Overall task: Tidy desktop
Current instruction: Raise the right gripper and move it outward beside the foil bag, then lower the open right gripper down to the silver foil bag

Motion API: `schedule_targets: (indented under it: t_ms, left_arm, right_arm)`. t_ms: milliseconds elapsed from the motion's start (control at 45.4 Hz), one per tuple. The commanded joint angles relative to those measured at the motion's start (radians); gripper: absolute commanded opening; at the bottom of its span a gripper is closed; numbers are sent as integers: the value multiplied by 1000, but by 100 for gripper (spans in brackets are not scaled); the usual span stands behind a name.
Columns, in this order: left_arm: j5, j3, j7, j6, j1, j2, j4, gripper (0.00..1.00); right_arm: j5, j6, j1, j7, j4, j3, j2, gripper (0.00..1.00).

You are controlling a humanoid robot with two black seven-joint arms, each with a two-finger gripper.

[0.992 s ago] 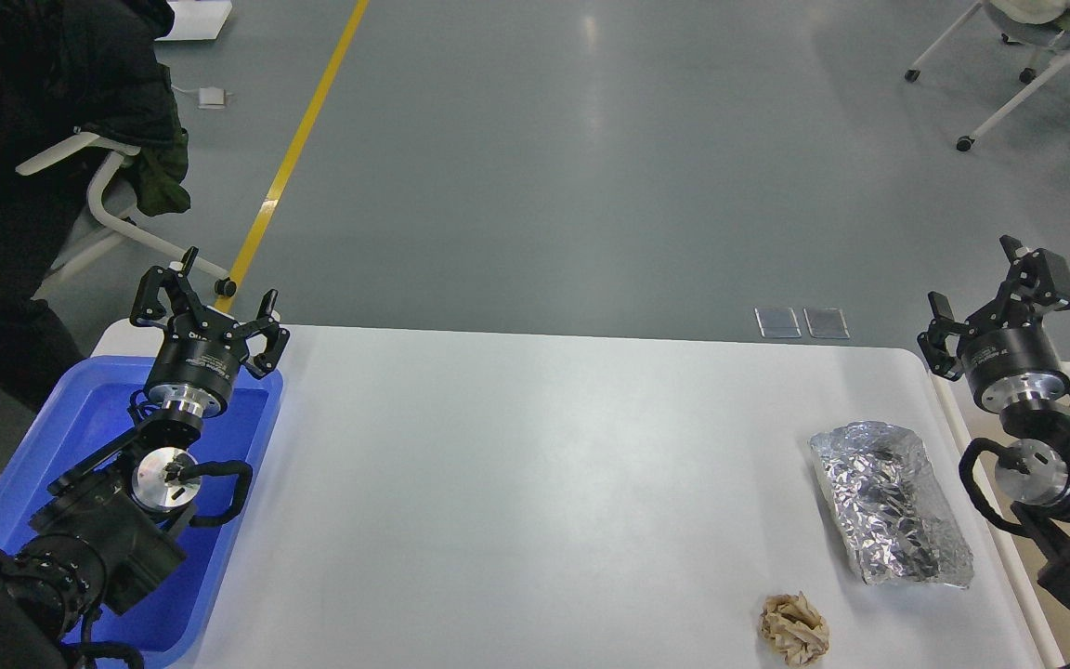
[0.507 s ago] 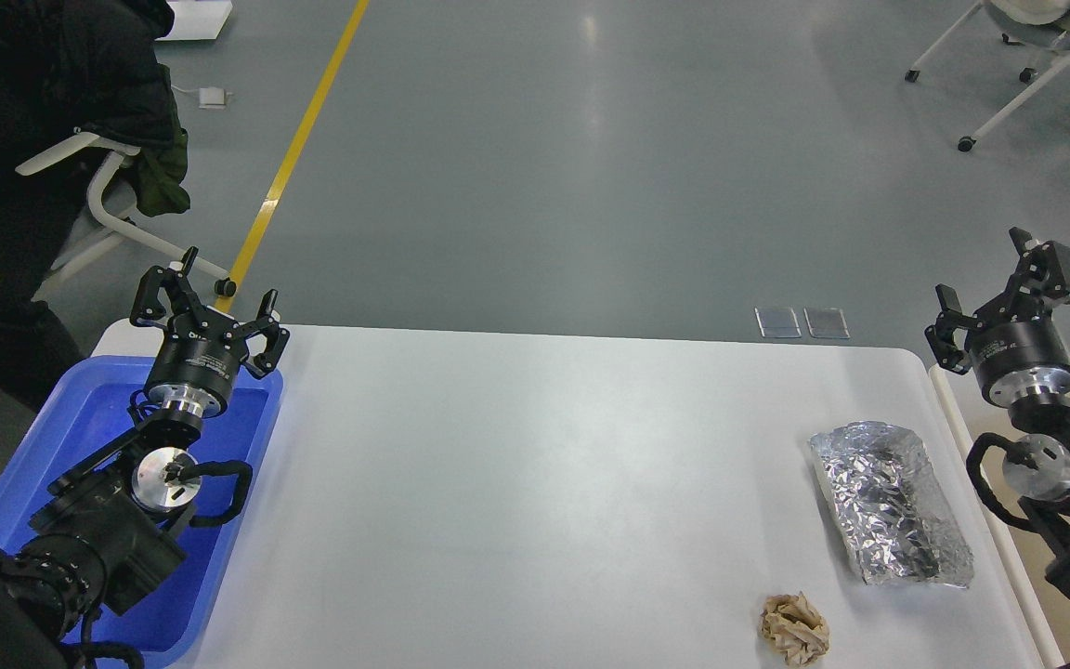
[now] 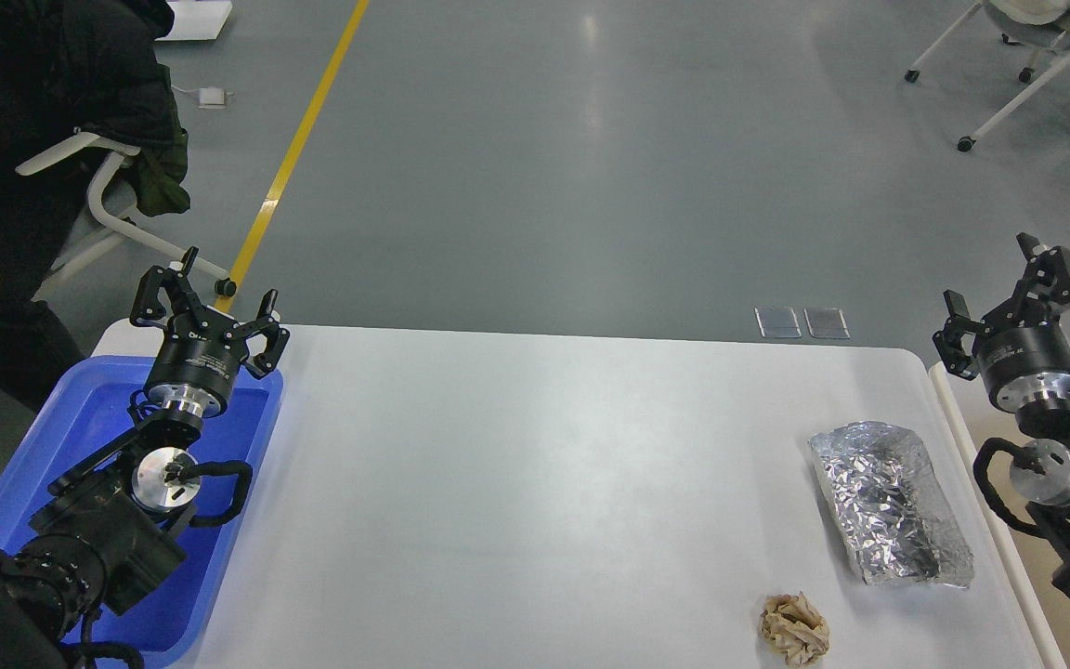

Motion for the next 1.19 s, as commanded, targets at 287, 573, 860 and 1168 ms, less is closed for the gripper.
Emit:
schedule_targets:
  t_ms: [287, 573, 860, 1168]
  left_arm:
    - [0, 0, 0, 0, 0, 0, 0, 100]
    - [0, 0, 0, 0, 0, 0, 0, 100]
    - [0, 0, 0, 0, 0, 0, 0, 100]
    - [0, -2, 0, 0, 0, 0, 0, 100]
  right_arm:
    - [-17, -41, 110, -3, -2, -440, -175, 100]
    - [-129, -54, 294, -3, 3, -946, -295, 100]
    - [-596, -74, 424, -1, 4, -1228, -296, 99]
    - [-988, -261, 426, -1, 3, -1409, -279, 99]
